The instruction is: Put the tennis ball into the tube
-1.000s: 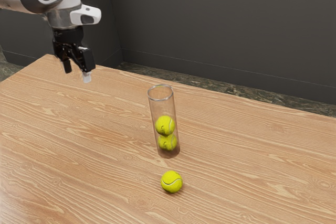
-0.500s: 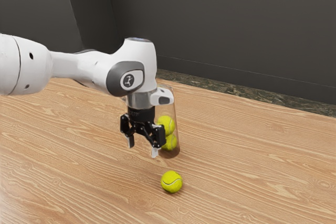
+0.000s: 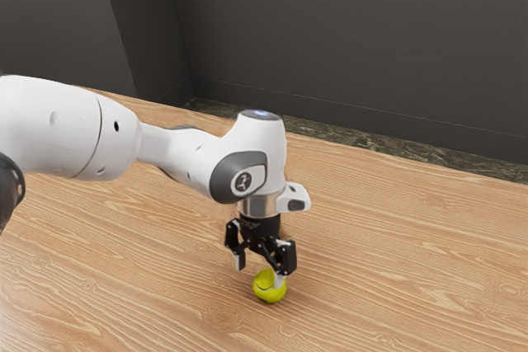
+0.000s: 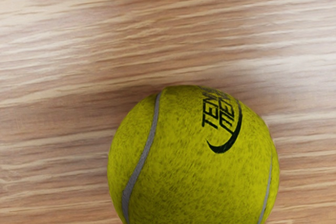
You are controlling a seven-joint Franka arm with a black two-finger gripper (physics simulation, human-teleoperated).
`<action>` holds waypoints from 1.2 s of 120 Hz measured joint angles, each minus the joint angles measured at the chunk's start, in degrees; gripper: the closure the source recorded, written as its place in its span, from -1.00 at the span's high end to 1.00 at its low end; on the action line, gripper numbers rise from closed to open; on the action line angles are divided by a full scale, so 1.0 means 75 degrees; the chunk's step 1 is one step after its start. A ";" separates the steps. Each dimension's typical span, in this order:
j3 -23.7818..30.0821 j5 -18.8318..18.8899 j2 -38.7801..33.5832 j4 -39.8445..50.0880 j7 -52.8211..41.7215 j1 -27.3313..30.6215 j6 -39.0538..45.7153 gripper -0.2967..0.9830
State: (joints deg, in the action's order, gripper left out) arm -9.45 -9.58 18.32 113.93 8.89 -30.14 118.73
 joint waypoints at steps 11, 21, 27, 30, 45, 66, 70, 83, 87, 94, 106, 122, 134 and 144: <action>0.0009 -0.0064 0.0139 -0.0008 0.0047 -0.0058 0.0143 0.54; 0.0011 -0.0106 0.0286 -0.0011 0.0084 -0.0089 0.0267 0.54; 0.0009 -0.0125 0.0380 -0.0025 0.0105 -0.0099 0.0337 0.54; 0.0009 -0.0134 0.0412 -0.0029 0.0114 -0.0102 0.0371 0.54; 0.0007 -0.0184 0.0569 -0.0048 0.0156 -0.0105 0.0515 0.54; 0.0006 -0.0230 0.0738 -0.0091 0.0199 -0.0095 0.0637 0.54; 0.0006 -0.0233 0.0760 -0.0092 0.0206 -0.0096 0.0651 0.54; 0.0006 -0.0230 0.0782 -0.0094 0.0227 -0.0103 0.0683 0.46; 0.0006 -0.0225 0.0779 -0.0094 0.0232 -0.0104 0.0689 0.41; 0.0006 -0.0213 0.0775 -0.0101 0.0240 -0.0106 0.0699 0.30; 0.0006 -0.0195 0.0756 -0.0106 0.0253 -0.0107 0.0710 0.17; 0.0006 -0.0164 0.0744 -0.0107 0.0281 -0.0110 0.0721 0.13; 0.0002 -0.0128 0.0376 -0.0106 0.0306 -0.0149 0.0690 0.08; -0.0028 0.0102 -0.0117 -0.0121 0.0337 -0.0144 0.0542 0.06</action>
State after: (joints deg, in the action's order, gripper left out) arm -9.66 -8.82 17.45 113.02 11.42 -31.22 122.79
